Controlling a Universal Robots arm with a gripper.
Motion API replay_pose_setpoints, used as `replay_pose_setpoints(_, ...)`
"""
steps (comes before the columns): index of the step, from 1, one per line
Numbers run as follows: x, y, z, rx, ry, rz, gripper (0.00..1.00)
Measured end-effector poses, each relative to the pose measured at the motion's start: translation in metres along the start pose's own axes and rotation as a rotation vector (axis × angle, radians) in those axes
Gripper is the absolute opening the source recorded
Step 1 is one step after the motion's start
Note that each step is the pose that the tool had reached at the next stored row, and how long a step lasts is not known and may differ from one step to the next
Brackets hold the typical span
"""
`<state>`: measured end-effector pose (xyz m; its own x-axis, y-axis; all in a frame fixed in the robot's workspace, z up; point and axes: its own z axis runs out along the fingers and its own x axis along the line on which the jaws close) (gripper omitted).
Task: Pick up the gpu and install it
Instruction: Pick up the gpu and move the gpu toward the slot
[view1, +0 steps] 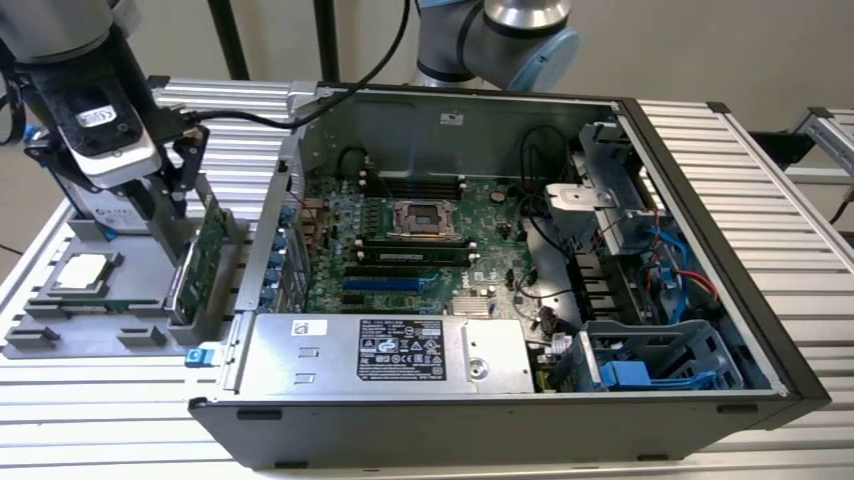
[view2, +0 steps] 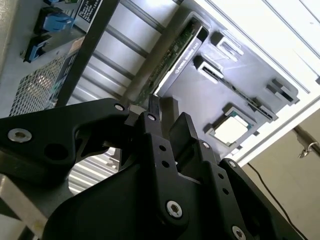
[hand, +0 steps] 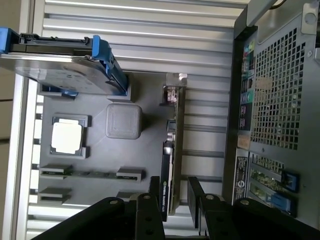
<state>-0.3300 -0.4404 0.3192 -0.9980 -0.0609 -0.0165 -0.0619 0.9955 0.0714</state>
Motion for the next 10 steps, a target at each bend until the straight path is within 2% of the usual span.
replay_pose_setpoints(10, 0.0001, -0.0003, 0.0043, -0.0002, 0.0010, -0.006, 1.00)
